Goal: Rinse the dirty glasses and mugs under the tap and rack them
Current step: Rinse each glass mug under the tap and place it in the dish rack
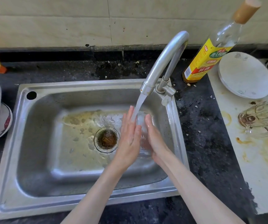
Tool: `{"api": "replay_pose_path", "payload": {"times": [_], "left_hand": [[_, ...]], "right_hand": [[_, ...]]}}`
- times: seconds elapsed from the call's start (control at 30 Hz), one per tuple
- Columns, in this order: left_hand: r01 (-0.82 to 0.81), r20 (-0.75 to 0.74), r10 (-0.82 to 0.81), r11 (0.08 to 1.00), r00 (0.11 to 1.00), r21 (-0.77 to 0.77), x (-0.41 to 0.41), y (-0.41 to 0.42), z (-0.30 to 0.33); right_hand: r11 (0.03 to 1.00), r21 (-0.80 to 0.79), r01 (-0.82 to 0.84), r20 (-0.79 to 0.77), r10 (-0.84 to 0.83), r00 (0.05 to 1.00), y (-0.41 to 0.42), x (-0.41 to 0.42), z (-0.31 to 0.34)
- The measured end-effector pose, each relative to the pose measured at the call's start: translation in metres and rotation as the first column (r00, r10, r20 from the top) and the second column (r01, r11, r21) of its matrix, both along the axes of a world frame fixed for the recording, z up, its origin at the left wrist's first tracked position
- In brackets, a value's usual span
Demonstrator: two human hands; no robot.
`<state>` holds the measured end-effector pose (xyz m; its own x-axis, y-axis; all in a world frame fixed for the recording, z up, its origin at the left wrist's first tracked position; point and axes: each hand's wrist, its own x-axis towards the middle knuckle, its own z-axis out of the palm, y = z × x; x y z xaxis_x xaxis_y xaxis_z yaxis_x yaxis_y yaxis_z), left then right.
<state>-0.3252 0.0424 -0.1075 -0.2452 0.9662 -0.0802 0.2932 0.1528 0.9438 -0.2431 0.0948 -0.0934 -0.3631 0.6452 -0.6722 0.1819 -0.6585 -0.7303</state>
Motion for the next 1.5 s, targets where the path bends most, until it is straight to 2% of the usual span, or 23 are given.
{"api": "replay_pose_path", "payload": {"times": [0.03,0.13,0.27,0.37,0.43,0.5,0.63,0.77,0.9,0.97,1.07,1.13,1.2,1.23,1.3,1.33,1.43,1.5], "left_hand": [[-0.007,0.011,0.008,0.999,1.000,-0.036,-0.003,0.003,0.002],[-0.083,0.114,0.119,0.957,0.986,-0.277,-0.020,0.017,0.007],[-0.073,-0.075,0.047,0.912,0.996,-0.405,-0.019,0.022,0.022],[-0.195,-0.320,0.077,0.914,0.944,-0.355,-0.019,0.023,0.022],[-0.256,-0.394,0.128,0.922,0.910,-0.291,-0.022,0.023,0.019],[-0.295,-0.360,0.190,0.919,0.913,-0.261,-0.023,0.021,0.017],[-0.429,-0.254,0.365,0.861,0.896,-0.273,-0.025,0.020,0.015],[-0.351,0.011,0.367,0.897,0.930,-0.267,-0.006,0.009,0.015],[-0.311,-0.076,0.301,0.911,0.950,-0.271,-0.008,0.002,0.009],[-0.303,-0.103,0.286,0.915,0.953,-0.266,-0.011,0.001,0.012],[-0.297,-0.227,0.255,0.939,0.940,-0.174,-0.012,-0.005,0.016],[-0.257,-0.251,0.221,0.959,0.942,-0.122,-0.018,-0.008,0.018],[-0.206,-0.149,0.183,0.965,0.972,-0.162,-0.024,-0.010,0.021],[-0.191,-0.012,0.193,0.957,0.981,-0.218,-0.026,-0.011,0.025],[-0.117,0.280,0.216,0.937,0.936,-0.330,-0.028,-0.013,0.033],[-0.055,0.356,0.187,0.935,0.915,-0.351,-0.032,-0.013,0.037],[0.151,0.472,0.036,0.924,0.881,-0.352,-0.046,-0.015,0.043],[0.198,0.530,0.025,0.912,0.848,-0.360,-0.052,-0.017,0.045]], "right_hand": [[0.999,-0.039,0.004,-0.011,-0.005,1.000,-0.002,0.003,-0.001],[0.995,-0.103,-0.002,-0.011,0.001,1.000,-0.007,0.007,0.002],[0.986,-0.159,0.053,-0.061,-0.063,0.996,-0.006,0.013,0.004],[0.994,-0.076,0.072,0.019,-0.071,0.997,-0.010,0.007,-0.003],[0.999,-0.019,0.047,0.084,-0.045,0.995,-0.017,0.000,-0.007],[0.996,-0.023,0.091,0.076,-0.089,0.993,-0.023,-0.003,-0.006],[0.982,0.108,0.152,0.035,-0.156,0.987,-0.018,-0.002,0.003],[0.944,0.129,0.302,0.023,-0.308,0.951,-0.011,-0.010,0.002],[0.946,0.181,0.268,0.056,-0.282,0.958,-0.008,-0.009,0.012],[0.958,0.139,0.249,0.079,-0.261,0.962,-0.008,-0.012,0.012],[0.975,0.148,0.167,0.099,-0.183,0.978,-0.015,-0.015,0.007],[0.979,0.162,0.127,0.081,-0.141,0.987,-0.018,-0.011,0.005],[0.982,0.170,0.082,0.100,-0.100,0.990,-0.014,-0.004,0.002],[0.980,0.189,0.058,0.118,-0.081,0.990,-0.011,0.000,0.001],[0.974,0.225,-0.004,0.109,-0.021,0.994,-0.005,0.006,0.001],[0.971,0.233,-0.051,0.103,0.028,0.994,-0.003,0.010,0.001],[0.960,0.226,-0.168,0.063,0.157,0.986,0.001,0.020,0.002],[0.943,0.239,-0.233,0.039,0.230,0.972,0.001,0.026,0.007]]}}
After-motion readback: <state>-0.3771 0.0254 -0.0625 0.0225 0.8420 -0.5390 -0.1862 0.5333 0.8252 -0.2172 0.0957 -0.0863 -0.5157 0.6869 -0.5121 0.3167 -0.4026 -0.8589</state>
